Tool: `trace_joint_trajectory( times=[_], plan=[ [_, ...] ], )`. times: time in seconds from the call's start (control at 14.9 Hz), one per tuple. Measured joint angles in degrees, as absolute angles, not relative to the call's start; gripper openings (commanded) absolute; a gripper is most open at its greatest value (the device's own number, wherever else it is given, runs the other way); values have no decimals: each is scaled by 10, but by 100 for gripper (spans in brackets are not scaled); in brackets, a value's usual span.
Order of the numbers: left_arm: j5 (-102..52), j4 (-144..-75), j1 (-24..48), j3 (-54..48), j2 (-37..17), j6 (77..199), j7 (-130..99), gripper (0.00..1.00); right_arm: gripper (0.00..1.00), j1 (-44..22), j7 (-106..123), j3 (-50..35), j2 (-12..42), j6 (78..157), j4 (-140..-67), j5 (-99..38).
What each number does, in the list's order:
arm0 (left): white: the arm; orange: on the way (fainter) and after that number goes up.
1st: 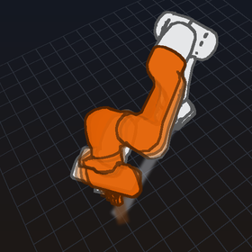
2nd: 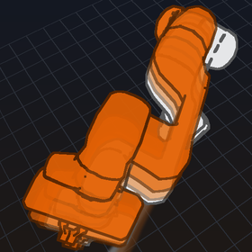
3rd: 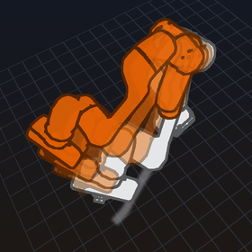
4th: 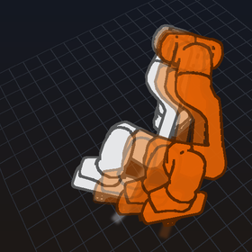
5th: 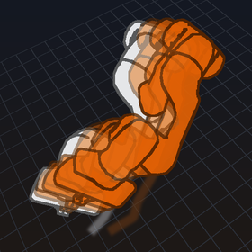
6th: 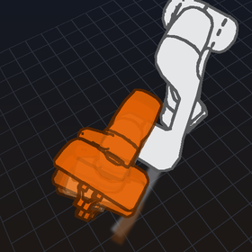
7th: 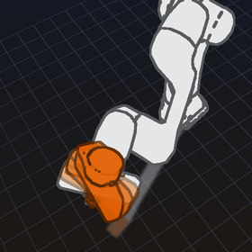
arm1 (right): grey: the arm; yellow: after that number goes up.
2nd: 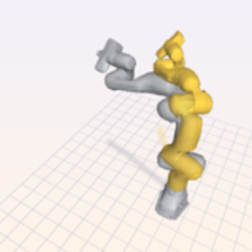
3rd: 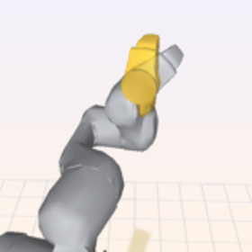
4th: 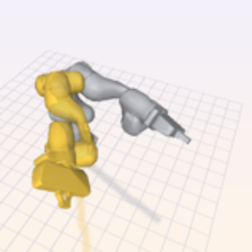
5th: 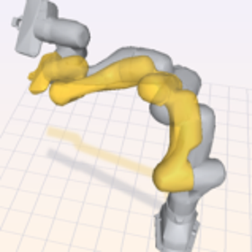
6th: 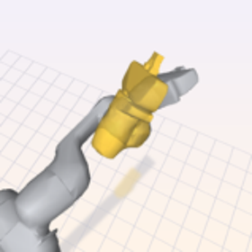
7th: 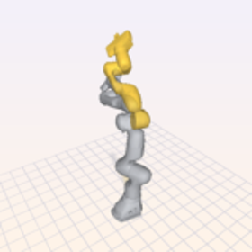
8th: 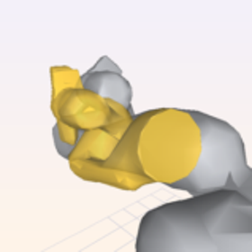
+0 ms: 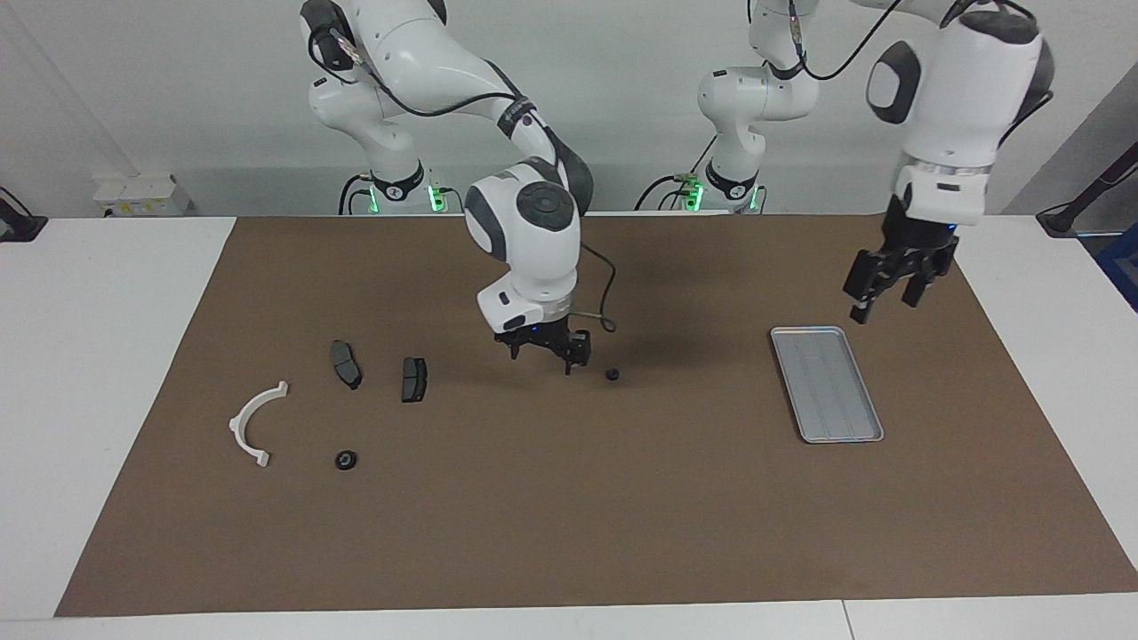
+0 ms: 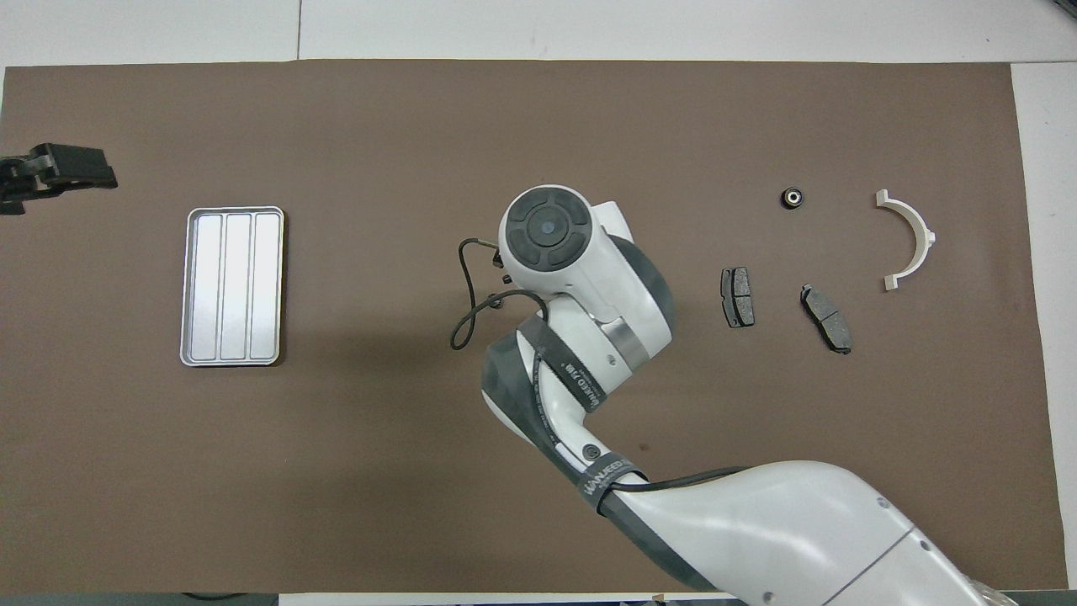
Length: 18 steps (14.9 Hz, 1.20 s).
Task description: Place bearing gear from tray to pile
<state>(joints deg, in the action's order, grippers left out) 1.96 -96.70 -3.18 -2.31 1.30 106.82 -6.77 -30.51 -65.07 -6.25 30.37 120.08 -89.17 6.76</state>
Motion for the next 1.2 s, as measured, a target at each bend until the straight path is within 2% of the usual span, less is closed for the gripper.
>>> trace_joint_trajectory(
  times=[0.27, 0.74, 0.87, 0.94, 1.07, 1.14, 1.2],
  plan=[
    [19, -954, -34, -34, 26, 916, 3, 100, 100, -333, -721, -61, 362, 1211, -849, 68],
    [19, -912, -32, -43, 21, 891, 8, 100, 98, -353, -748, -60, 405, 1211, -816, 73],
    [19, -913, -32, -42, 17, 891, 10, 100, 81, -353, -748, -60, 410, 1211, -812, 75],
    [19, -913, -32, -42, 15, 891, 10, 100, 63, -353, -748, -60, 410, 1211, -810, 75],
    [19, -913, -32, -43, 9, 891, 10, 100, 17, -353, -748, -60, 410, 1211, -803, 75],
    [19, -913, -32, -44, 7, 891, 11, 100, 0, -353, -748, -60, 410, 1210, -801, 75],
    [19, -913, -32, -45, 6, 892, 11, 100, 0, -353, -748, -60, 409, 1210, -799, 75]
  ],
)
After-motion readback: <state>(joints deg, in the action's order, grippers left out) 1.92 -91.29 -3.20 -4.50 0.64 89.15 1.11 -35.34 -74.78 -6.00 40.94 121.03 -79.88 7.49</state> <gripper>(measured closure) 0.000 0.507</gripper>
